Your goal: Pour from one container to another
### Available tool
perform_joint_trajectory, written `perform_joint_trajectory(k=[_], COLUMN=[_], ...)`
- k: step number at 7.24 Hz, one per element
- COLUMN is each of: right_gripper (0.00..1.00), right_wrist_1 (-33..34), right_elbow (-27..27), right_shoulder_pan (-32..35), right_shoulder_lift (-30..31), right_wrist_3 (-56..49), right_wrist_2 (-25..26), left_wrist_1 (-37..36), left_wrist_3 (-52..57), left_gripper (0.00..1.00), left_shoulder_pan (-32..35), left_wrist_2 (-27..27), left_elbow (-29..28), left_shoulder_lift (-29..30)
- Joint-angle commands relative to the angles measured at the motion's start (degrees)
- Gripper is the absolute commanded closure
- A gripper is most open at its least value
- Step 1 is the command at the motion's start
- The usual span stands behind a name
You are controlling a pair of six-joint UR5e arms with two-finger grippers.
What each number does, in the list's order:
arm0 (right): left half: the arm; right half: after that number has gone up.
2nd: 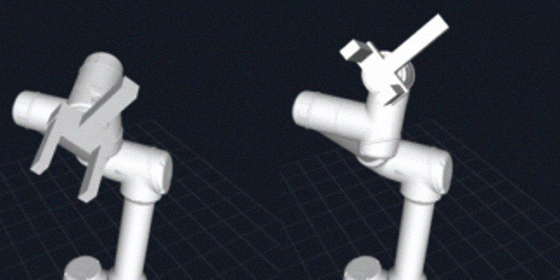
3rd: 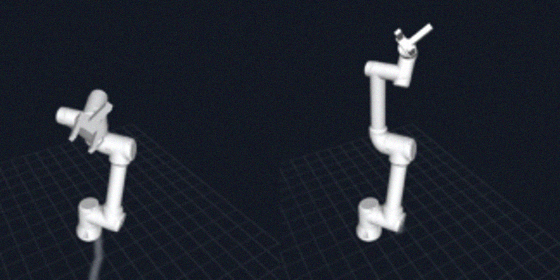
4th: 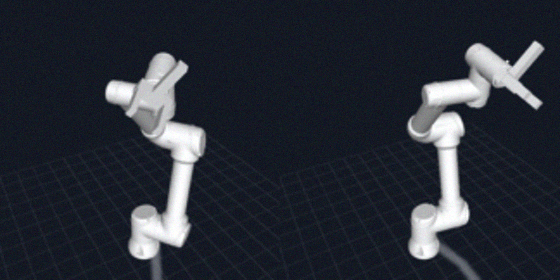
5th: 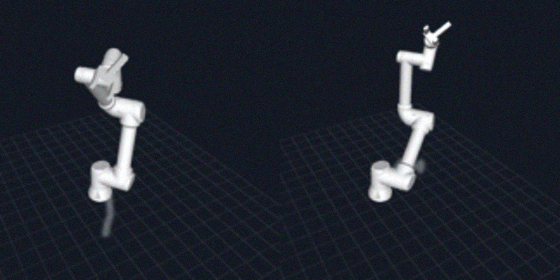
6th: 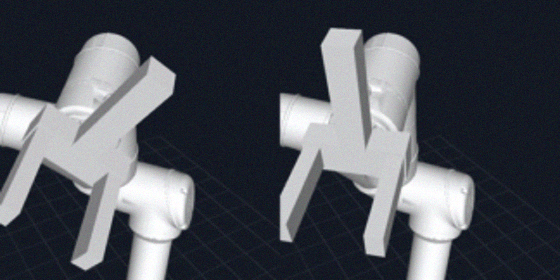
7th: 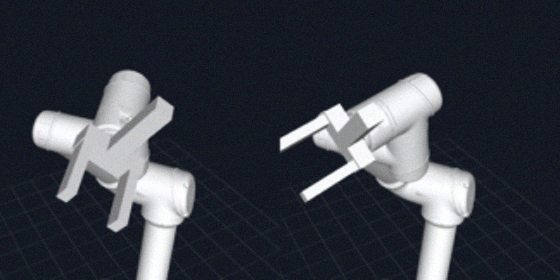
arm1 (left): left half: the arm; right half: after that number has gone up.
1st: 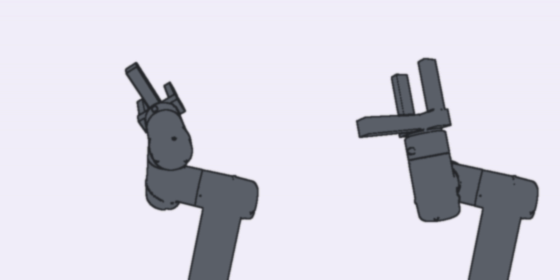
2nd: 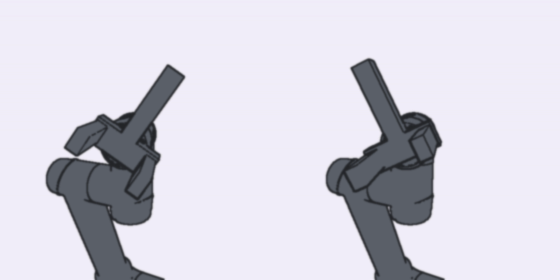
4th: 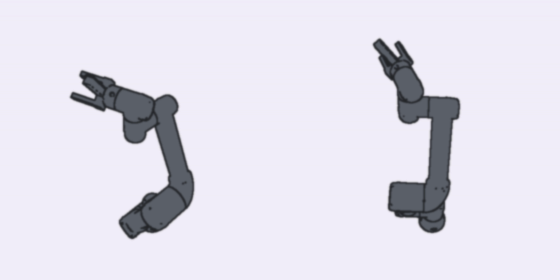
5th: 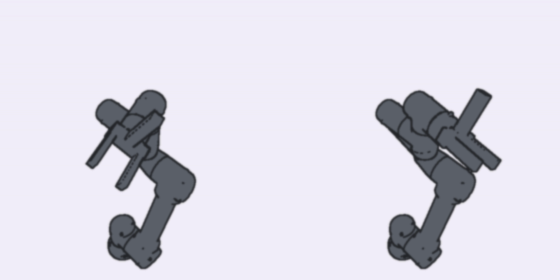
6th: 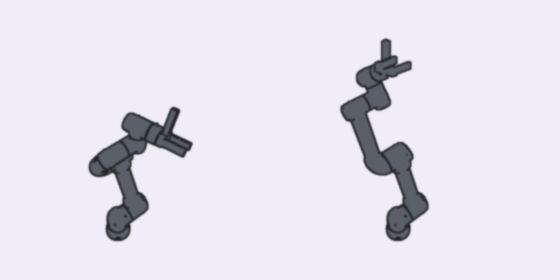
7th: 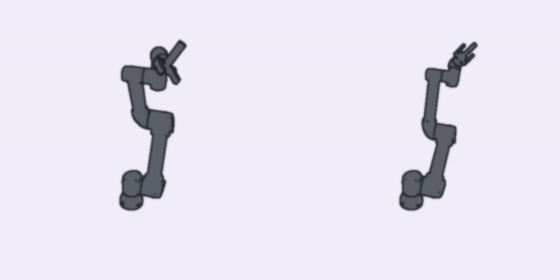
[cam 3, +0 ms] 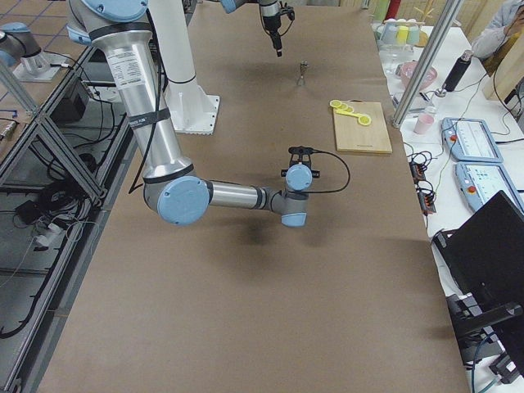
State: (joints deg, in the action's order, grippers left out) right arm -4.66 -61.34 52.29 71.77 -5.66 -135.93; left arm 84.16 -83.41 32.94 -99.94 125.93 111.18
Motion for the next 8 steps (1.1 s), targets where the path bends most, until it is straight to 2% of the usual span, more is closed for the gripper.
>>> perform_joint_trajectory(k=[1,4,6,8], right_gripper=[0.01,0.01,0.01,0.01], right_wrist_1=[0.0,0.0,0.09,0.17], right_elbow=[1.3,5.34,5.71,5.71], right_shoulder_pan=[-0.34,-0.34,-0.52,-0.78], right_shoulder_lift=[-0.84,-4.0,-4.54,-4.54], right_wrist_3=[-0.06,0.12,0.56,0.56], right_wrist_2=[-0.56,-0.82,-2.13,-3.37], left_wrist_1=[1.8,1.71,1.71,1.53], left_wrist_3=[-1.4,0.69,1.76,-0.51], left_gripper=[0.02,0.02,0.02,0.05], left_shoulder_pan=[-2.69,-7.52,-9.28,-11.75], left_wrist_2=[10.58,23.78,29.68,32.86], left_elbow=[2.29,2.3,2.12,0.99], left_shoulder_lift=[-4.03,-6.49,-6.41,-6.41])
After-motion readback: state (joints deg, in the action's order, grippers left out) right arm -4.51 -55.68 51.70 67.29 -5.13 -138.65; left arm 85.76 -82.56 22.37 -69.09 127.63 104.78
